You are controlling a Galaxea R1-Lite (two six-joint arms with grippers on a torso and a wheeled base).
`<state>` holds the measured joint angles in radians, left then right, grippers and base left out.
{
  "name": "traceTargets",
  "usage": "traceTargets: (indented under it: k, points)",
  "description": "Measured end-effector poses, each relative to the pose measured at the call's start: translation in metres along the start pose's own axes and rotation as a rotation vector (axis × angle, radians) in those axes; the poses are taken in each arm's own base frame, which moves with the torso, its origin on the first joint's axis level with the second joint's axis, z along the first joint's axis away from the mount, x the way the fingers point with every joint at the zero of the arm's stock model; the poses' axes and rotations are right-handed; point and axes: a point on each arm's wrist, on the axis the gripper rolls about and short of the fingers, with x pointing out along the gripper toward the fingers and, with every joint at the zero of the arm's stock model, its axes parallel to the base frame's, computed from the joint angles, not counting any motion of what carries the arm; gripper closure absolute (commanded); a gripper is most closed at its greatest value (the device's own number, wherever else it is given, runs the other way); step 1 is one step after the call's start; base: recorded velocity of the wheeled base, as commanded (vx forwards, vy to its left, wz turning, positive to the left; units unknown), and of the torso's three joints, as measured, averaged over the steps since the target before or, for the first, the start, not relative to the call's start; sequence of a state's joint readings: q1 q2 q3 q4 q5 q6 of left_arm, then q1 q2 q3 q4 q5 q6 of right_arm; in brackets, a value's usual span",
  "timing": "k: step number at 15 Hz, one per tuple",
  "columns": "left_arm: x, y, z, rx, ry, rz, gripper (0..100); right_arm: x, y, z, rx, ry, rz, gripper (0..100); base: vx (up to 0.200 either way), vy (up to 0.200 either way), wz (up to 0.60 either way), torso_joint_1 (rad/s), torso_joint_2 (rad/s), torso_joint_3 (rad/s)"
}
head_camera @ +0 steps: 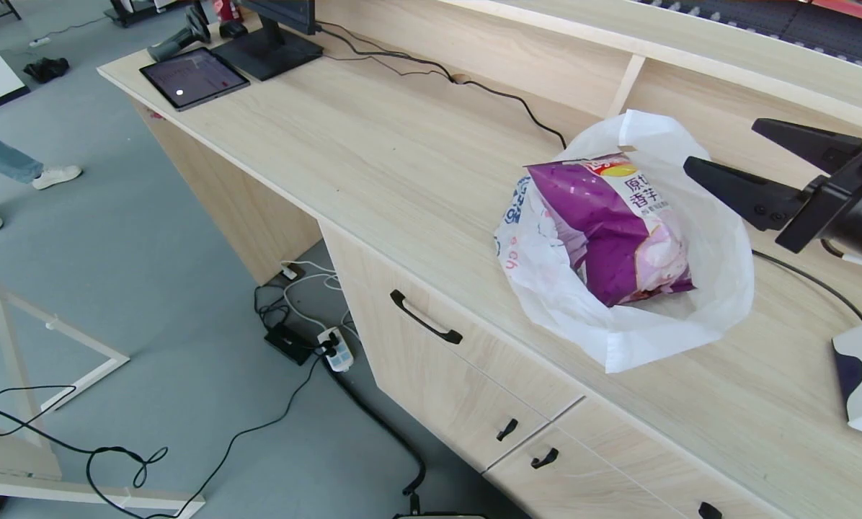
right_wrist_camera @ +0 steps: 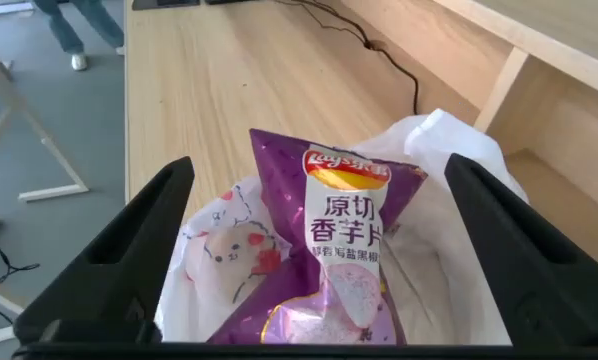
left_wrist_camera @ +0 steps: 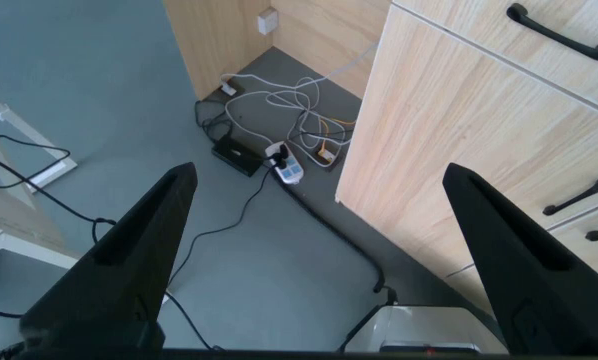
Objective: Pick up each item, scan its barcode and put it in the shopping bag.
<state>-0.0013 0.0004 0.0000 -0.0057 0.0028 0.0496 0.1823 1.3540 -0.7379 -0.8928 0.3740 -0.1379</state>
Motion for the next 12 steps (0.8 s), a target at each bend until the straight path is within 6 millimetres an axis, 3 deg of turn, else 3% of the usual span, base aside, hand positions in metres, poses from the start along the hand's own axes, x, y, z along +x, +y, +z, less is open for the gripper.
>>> traceTargets:
  k: [12]
  points:
    - [0.0,0.0,-0.0001,-0.002,0.001,0.0,0,-0.0125,0.0047,-0.0014,0.01,0.006,0.015,0,0.0,0.0,-0.6,0.001,0.0,0.004]
